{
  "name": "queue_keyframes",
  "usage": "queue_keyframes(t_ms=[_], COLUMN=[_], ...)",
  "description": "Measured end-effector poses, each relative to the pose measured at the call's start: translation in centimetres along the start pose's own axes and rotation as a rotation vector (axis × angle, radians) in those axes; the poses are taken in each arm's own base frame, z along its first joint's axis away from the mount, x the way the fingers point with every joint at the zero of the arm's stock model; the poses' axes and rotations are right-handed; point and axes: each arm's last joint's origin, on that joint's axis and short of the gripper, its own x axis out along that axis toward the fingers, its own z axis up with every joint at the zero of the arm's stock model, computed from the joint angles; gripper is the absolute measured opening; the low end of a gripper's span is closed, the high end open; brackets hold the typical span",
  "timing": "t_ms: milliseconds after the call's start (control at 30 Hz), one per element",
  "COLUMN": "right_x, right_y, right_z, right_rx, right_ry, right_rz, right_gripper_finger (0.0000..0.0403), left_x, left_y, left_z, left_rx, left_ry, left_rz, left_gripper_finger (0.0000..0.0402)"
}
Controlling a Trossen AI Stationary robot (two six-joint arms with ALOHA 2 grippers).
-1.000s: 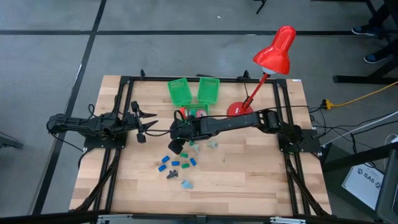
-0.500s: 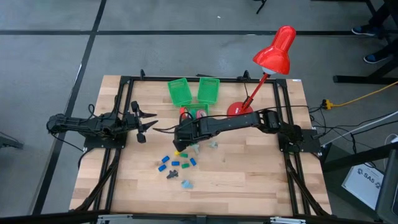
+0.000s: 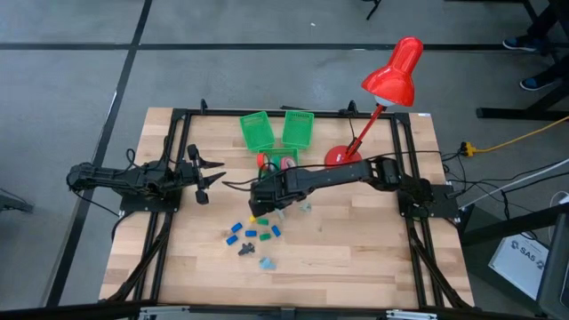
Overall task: Pick and place Stapler, Stapler remover, tape
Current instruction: Put the gray staple remover into the right green bin
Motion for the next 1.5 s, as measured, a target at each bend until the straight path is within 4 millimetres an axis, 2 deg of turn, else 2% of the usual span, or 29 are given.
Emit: queue_keyframes(t_ms=[167,400,533,767,1167,1500], right_x=[-0.4,-3.4,-3.8,-3.7,-3.7,-3.7], right_y=[0.6,2.0,1.9,1.4,1.4,1.4], right_z=[-1.7,-4.5,-5.4,-5.1,-5.1,-5.1], right_rx=[-0.035,-0.092,-0.092,-0.103,-0.12,-0.12], right_ry=[0.001,-0.179,-0.236,-0.223,-0.217,-0.217], right_rz=[-0.001,-0.04,-0.078,-0.127,-0.127,-0.126], right_gripper_finger=[0.012,0.012,0.012,0.0133,0.025,0.0262], left_x=[0.0,0.0,0.0,0.0,0.0,0.0], left_y=[0.0,0.0,0.0,0.0,0.0,0.0], left_z=[0.0,0.0,0.0,0.0,0.0,0.0], left_rx=[0.0,0.0,0.0,0.0,0.0,0.0], left_ry=[0.0,0.0,0.0,0.0,0.0,0.0], left_rz=[0.0,0.0,0.0,0.0,0.0,0.0], left_gripper_finger=[0.0127,0.0127,0.0127,0.0128,0.0127,0.0127])
